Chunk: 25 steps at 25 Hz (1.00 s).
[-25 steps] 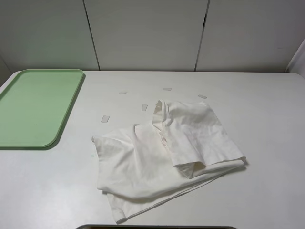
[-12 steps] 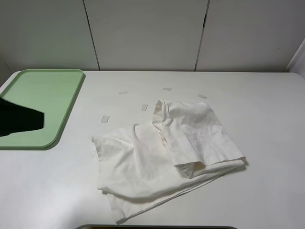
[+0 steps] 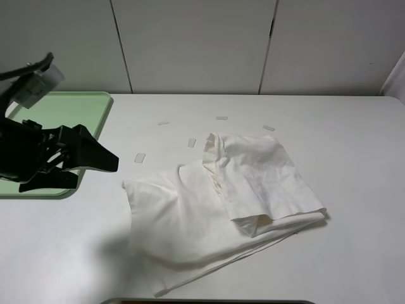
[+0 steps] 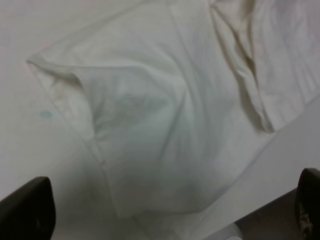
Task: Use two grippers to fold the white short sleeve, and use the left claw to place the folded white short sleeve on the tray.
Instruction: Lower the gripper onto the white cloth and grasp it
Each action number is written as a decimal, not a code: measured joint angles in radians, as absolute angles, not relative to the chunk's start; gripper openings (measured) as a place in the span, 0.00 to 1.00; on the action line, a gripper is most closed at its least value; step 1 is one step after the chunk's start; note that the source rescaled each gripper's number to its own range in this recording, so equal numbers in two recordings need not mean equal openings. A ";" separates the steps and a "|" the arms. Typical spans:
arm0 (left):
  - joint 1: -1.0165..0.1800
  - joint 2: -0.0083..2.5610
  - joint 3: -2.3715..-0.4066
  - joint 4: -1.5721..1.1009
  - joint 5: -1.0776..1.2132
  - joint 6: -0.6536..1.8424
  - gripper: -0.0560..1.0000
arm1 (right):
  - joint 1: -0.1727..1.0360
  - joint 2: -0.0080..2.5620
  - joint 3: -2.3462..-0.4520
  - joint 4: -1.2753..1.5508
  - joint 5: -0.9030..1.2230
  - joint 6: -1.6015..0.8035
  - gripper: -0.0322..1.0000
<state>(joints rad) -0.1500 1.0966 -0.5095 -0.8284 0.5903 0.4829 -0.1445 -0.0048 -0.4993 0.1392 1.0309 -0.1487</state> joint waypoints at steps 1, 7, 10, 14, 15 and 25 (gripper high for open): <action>-0.150 1.148 -0.510 -0.848 0.576 0.504 0.96 | -0.144 -0.005 -0.499 0.139 1.031 -0.149 1.00; -0.150 1.349 -0.491 -1.018 0.537 0.631 0.96 | -0.144 -0.005 -0.499 0.139 1.031 -0.148 1.00; -0.150 1.419 -0.463 -1.104 0.533 0.708 0.96 | -0.144 -0.005 -0.499 0.139 1.031 -0.148 1.00; -0.150 1.502 -0.438 -1.158 0.529 0.759 0.96 | -0.144 -0.005 -0.499 0.139 1.031 -0.148 1.00; -0.150 1.525 -0.435 -1.169 0.528 0.773 0.96 | -0.144 -0.005 -0.499 0.139 1.031 -0.148 1.00; -0.150 1.672 -0.431 -1.309 0.499 0.935 0.94 | -0.144 -0.005 -0.499 0.139 1.031 -0.148 1.00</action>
<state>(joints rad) -0.1500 1.6720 -0.4311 -1.3093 0.4990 0.9354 -0.1445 -0.0048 -0.4993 0.1392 1.0309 -0.1480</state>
